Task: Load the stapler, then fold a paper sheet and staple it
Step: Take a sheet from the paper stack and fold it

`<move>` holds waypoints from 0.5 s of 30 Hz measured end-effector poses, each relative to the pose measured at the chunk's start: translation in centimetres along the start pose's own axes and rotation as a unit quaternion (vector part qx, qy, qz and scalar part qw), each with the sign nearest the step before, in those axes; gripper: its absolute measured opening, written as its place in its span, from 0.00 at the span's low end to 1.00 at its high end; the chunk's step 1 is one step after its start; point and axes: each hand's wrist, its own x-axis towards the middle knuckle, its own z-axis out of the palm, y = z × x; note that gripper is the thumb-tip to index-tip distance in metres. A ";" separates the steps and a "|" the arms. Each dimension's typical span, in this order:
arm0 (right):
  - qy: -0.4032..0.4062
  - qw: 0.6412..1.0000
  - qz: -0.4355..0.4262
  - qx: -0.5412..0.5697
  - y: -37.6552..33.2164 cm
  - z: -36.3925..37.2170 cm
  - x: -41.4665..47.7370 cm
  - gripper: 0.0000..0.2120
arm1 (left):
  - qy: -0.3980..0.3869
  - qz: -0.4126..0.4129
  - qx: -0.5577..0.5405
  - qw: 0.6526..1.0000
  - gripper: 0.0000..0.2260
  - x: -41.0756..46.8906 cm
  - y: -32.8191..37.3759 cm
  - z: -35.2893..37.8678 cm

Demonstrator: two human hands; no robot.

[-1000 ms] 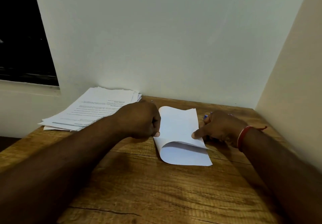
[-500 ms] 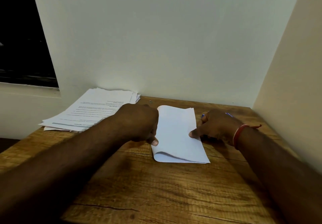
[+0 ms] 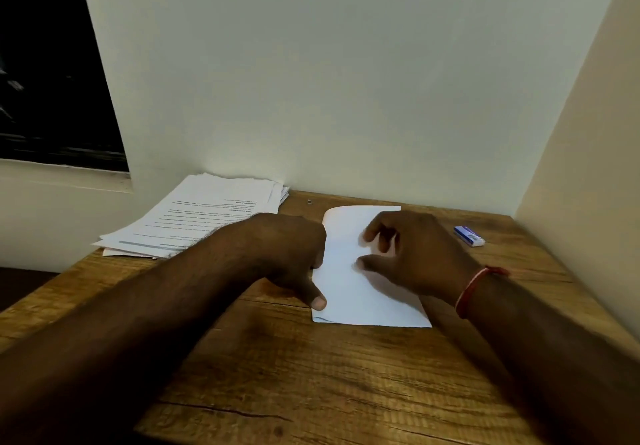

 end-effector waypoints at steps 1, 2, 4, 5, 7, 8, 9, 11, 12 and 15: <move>-0.017 0.999 -0.033 0.011 -0.6 0.6 -0.2 0.15 | -0.004 0.001 -0.001 1.000 0.34 0.0 0.1 0.0; -0.038 0.997 -0.064 0.015 -1.2 1.1 -0.4 0.14 | -0.008 0.003 0.000 1.000 0.35 0.1 0.1 0.1; -0.083 0.990 -0.111 0.027 -2.0 2.1 -0.8 0.12 | -0.016 0.008 0.003 1.000 0.37 0.2 0.1 0.2; -0.099 0.986 -0.128 0.039 -2.3 2.5 -0.9 0.12 | -0.019 0.010 0.003 1.000 0.37 0.3 0.0 0.3; -0.115 0.981 -0.145 0.058 -2.4 3.1 -1.0 0.13 | -0.026 0.015 0.002 1.000 0.37 0.5 -0.1 0.5; -0.118 0.980 -0.147 0.061 -2.5 3.2 -1.0 0.13 | -0.030 0.015 0.002 0.999 0.37 0.5 -0.1 0.6; -0.119 0.980 -0.147 0.063 -2.4 3.3 -1.0 0.14 | -0.034 0.016 0.003 0.999 0.37 0.6 -0.2 0.6; -0.121 0.979 -0.147 0.070 -2.4 3.4 -1.1 0.15 | -0.039 0.020 0.004 0.999 0.36 0.5 -0.2 0.5; -0.122 0.979 -0.146 0.074 -2.5 3.4 -1.1 0.16 | -0.041 0.022 0.003 0.999 0.36 0.5 -0.2 0.5; -0.122 0.979 -0.145 0.070 -2.7 3.6 -1.2 0.16 | -0.058 0.021 -0.007 0.998 0.37 0.6 -0.4 0.4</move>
